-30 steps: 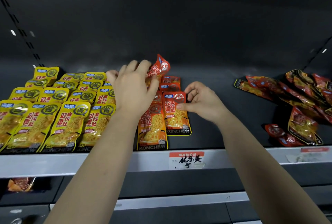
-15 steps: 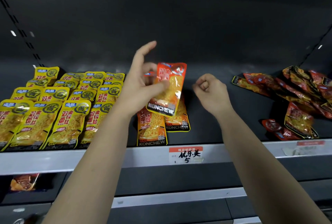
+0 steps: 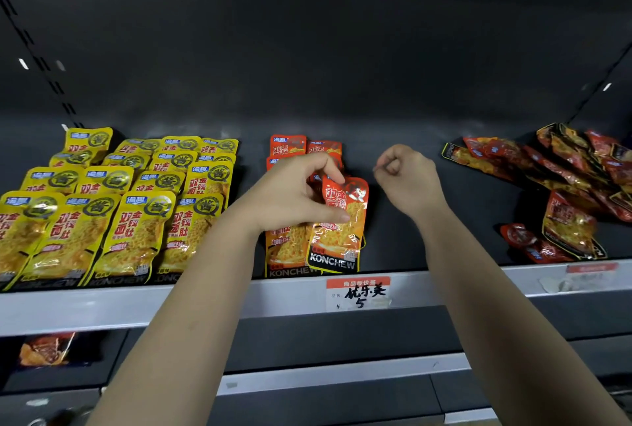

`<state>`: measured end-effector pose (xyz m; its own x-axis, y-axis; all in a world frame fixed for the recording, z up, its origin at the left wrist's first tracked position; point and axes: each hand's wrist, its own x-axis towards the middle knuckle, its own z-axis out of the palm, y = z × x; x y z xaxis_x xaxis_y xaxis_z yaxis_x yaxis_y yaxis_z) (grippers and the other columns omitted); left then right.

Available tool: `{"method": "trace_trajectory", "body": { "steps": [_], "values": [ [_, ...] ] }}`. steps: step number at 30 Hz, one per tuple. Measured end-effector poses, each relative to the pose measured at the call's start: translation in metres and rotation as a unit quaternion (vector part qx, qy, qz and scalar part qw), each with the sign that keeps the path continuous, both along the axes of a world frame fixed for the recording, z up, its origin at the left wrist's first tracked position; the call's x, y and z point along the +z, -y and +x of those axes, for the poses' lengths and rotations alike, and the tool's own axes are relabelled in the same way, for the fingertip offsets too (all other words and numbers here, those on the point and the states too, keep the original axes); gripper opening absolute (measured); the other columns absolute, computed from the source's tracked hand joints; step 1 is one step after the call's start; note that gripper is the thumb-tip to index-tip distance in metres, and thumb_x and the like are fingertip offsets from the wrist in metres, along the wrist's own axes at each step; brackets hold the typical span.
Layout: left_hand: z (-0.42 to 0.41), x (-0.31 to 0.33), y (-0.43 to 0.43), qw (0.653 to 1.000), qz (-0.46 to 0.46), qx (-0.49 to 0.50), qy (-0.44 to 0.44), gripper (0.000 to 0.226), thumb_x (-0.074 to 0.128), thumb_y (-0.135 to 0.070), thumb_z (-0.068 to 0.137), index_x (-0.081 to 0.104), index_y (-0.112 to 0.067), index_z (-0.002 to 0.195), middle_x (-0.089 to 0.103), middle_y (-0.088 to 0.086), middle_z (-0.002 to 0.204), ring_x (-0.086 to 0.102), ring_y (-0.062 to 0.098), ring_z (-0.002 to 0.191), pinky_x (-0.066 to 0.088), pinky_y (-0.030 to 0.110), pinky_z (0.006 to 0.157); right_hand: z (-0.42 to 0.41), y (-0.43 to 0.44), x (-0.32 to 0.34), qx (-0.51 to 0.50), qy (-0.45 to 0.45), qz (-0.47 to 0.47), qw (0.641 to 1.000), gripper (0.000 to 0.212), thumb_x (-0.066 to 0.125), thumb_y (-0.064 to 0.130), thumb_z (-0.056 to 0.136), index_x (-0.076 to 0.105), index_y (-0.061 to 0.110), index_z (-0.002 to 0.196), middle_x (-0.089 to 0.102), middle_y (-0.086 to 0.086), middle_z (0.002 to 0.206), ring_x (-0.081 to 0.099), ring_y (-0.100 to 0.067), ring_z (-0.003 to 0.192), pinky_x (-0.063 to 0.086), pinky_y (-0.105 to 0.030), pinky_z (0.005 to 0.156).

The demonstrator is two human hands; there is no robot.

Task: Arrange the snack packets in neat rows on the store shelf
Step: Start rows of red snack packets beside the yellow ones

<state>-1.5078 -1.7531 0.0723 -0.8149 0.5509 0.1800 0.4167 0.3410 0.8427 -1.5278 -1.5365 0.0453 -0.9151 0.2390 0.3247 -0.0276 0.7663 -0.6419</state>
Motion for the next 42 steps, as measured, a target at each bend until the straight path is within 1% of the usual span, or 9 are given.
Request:
{"method": "trace_trajectory", "body": {
  "steps": [5,9,11,16,22,26,33,38,42],
  "values": [
    [0.0,0.001,0.0,0.997,-0.02,0.026,-0.064,0.034,0.087,-0.029,0.067,0.058,-0.025,0.085,0.059,-0.017,0.079,0.053,-0.009,0.055,0.035,0.011,0.052,0.001,0.0,0.0,-0.003,-0.001,0.0,1.0,0.004,0.061,0.014,0.085,0.062,0.017,0.086,0.058,0.009,0.064,0.055,-0.009,0.068,0.038,-0.013,0.058],
    [-0.003,0.0,-0.001,0.998,0.023,0.034,-0.038,0.034,0.083,-0.043,0.068,0.058,-0.029,0.086,0.067,-0.001,0.095,0.063,0.028,0.06,0.054,0.043,0.055,0.001,-0.001,0.001,-0.004,-0.001,0.01,1.0,0.004,0.06,0.014,0.087,0.061,0.018,0.086,0.057,0.01,0.065,0.052,-0.003,0.065,0.037,-0.012,0.056],
    [-0.002,0.0,-0.001,0.999,0.023,0.027,-0.019,0.03,0.081,-0.036,0.074,0.058,-0.025,0.09,0.067,-0.004,0.09,0.063,0.037,0.062,0.056,0.046,0.055,0.001,-0.001,0.001,-0.003,-0.001,0.012,1.0,0.003,0.06,0.015,0.087,0.062,0.018,0.088,0.058,0.01,0.066,0.053,-0.003,0.066,0.037,-0.012,0.056],
    [0.0,0.001,-0.002,0.999,-0.03,0.018,-0.015,0.026,0.077,-0.028,0.079,0.057,-0.021,0.095,0.063,-0.027,0.066,0.065,0.014,0.05,0.051,0.03,0.053,0.001,-0.001,0.001,-0.006,-0.005,0.01,1.0,0.004,0.061,0.014,0.086,0.063,0.017,0.088,0.058,0.01,0.065,0.054,-0.006,0.068,0.038,-0.014,0.057],
    [0.003,0.002,-0.002,0.999,-0.039,0.006,-0.003,0.028,0.079,-0.024,0.079,0.057,-0.015,0.094,0.06,-0.016,0.049,0.06,0.011,0.042,0.049,0.037,0.051,0.002,-0.001,0.001,-0.011,-0.002,0.001,1.0,0.005,0.061,0.014,0.085,0.063,0.017,0.087,0.061,0.006,0.067,0.059,-0.013,0.074,0.042,-0.022,0.062],
    [0.004,0.002,-0.002,0.999,-0.04,0.021,-0.018,0.029,0.082,-0.03,0.074,0.059,-0.018,0.087,0.065,-0.003,0.06,0.064,0.018,0.046,0.053,0.044,0.053,0.003,0.0,0.001,-0.01,0.001,0.003,1.0,0.005,0.061,0.014,0.085,0.064,0.016,0.087,0.061,0.006,0.067,0.06,-0.014,0.074,0.042,-0.023,0.062],
    [0.001,0.003,-0.001,1.0,0.005,0.012,-0.015,0.028,0.083,-0.024,0.072,0.061,-0.016,0.087,0.066,-0.022,0.07,0.06,0.011,0.046,0.047,0.023,0.046,0.004,0.0,0.001,-0.006,0.0,0.01,1.0,0.005,0.061,0.013,0.086,0.065,0.014,0.089,0.057,0.009,0.066,0.055,-0.009,0.069,0.038,-0.012,0.058],
    [-0.003,-0.001,-0.001,0.99,-0.03,0.02,-0.136,0.027,0.084,-0.037,0.069,0.064,-0.021,0.078,0.065,-0.014,0.083,0.061,0.0,0.081,0.047,0.027,0.074,0.003,-0.001,0.002,-0.005,0.005,0.013,1.0,0.006,0.06,0.014,0.087,0.065,0.015,0.09,0.058,0.008,0.069,0.055,-0.008,0.071,0.036,-0.009,0.056],
    [-0.009,-0.006,0.0,0.975,-0.076,0.042,-0.206,0.028,0.077,-0.049,0.069,0.063,-0.025,0.072,0.063,-0.015,0.079,0.059,0.005,0.082,0.047,0.033,0.072,0.002,-0.001,0.001,-0.005,0.006,0.017,1.0,0.006,0.061,0.015,0.087,0.065,0.015,0.092,0.059,0.009,0.068,0.053,-0.004,0.067,0.034,-0.008,0.055]
  ]
}}
